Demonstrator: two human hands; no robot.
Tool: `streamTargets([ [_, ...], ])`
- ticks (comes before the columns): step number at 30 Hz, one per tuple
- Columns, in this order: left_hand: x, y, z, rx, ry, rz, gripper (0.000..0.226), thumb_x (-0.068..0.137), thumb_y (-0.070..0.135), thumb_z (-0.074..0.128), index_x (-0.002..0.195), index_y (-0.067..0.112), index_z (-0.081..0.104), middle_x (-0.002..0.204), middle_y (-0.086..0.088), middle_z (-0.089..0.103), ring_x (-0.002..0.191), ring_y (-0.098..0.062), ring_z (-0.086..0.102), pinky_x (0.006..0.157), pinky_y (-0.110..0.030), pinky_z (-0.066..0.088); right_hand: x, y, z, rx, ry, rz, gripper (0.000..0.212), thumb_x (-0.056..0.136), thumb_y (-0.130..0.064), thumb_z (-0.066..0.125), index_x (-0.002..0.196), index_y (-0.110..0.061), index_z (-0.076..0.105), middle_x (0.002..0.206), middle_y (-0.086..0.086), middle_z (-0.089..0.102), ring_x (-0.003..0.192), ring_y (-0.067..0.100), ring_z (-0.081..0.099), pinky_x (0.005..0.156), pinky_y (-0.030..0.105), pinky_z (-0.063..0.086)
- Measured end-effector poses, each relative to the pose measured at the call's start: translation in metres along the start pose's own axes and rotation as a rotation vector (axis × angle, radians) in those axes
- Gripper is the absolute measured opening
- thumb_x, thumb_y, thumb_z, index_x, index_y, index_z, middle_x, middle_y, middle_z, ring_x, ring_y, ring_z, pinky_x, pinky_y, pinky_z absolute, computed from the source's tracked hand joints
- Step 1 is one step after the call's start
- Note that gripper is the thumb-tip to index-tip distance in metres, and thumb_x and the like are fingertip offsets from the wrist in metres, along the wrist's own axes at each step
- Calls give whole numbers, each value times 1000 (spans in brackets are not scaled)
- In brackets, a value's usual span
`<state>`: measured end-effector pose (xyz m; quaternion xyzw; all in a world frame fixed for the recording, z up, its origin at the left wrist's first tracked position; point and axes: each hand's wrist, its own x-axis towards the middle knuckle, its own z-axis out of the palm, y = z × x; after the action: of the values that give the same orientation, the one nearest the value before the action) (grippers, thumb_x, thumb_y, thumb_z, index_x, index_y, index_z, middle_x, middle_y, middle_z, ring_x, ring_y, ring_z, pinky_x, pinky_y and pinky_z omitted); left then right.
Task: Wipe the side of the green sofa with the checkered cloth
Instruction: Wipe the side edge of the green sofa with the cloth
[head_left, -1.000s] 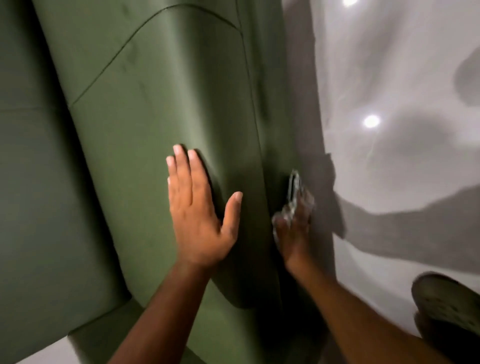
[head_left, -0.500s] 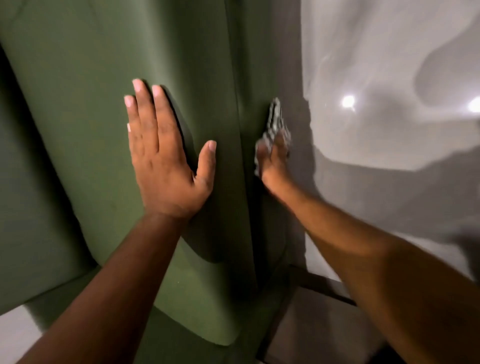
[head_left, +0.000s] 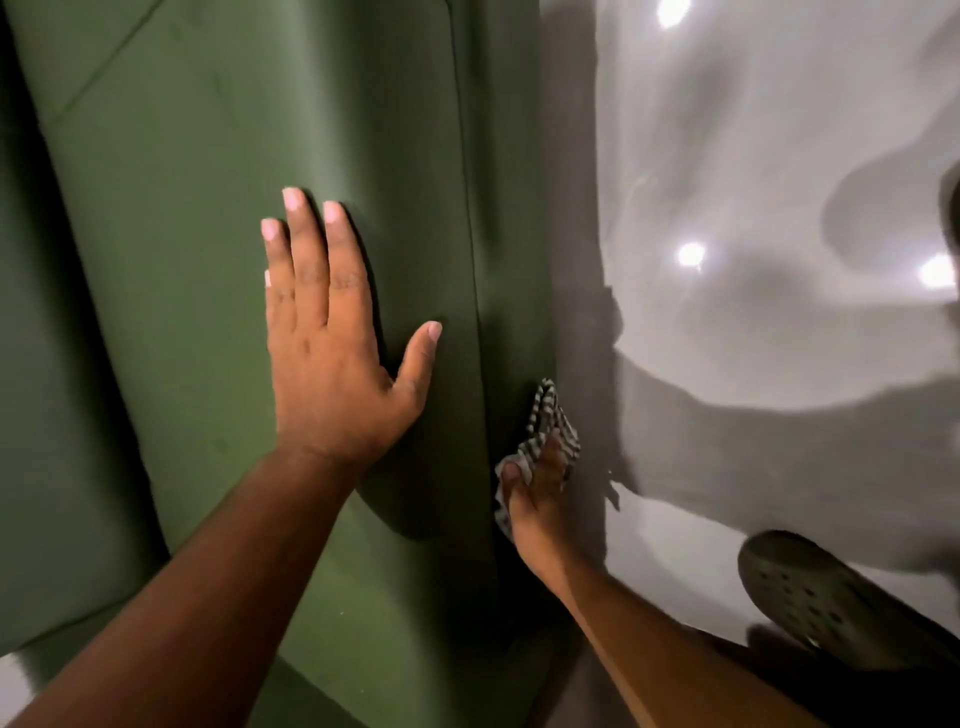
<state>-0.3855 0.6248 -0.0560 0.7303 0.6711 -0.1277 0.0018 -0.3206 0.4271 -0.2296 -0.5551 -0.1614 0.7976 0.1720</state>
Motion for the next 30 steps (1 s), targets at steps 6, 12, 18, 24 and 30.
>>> streamTargets([
  [6,33,-4,-6,9,-7,32,94,91,48,58,154,-4,11,161,-32,4,150,-49,0,124,-50,5,87,-90,-9,8,120,-158,95,75,-87,32,151,-38,2,161,13,22,145,31,26,119,55,24],
  [12,113,-6,-16,-9,66,-5,94,88,46,57,156,0,11,164,-25,4,152,-42,1,124,-50,8,182,-233,-38,-136,52,-401,86,89,-65,27,154,-18,-5,165,7,-3,151,25,-7,123,47,-1],
  [18,232,-17,-44,39,-21,27,107,79,56,56,158,8,2,165,-20,-6,152,-41,-6,123,-50,5,155,-195,-20,-55,2,-355,75,88,-71,40,147,-50,0,156,3,25,131,30,31,115,63,20],
  [24,321,-20,-61,6,-64,6,111,75,60,58,158,16,-1,166,-17,-9,151,-43,-7,122,-52,6,145,-216,-21,-55,135,-374,85,88,-65,36,155,-23,4,165,5,7,152,22,4,122,52,11],
  [30,332,-27,-52,40,21,41,109,73,62,53,159,16,5,166,-17,-3,152,-43,-4,119,-59,6,244,-373,-51,-181,150,-571,92,85,-75,22,154,-18,2,165,10,1,152,28,-1,123,50,4],
])
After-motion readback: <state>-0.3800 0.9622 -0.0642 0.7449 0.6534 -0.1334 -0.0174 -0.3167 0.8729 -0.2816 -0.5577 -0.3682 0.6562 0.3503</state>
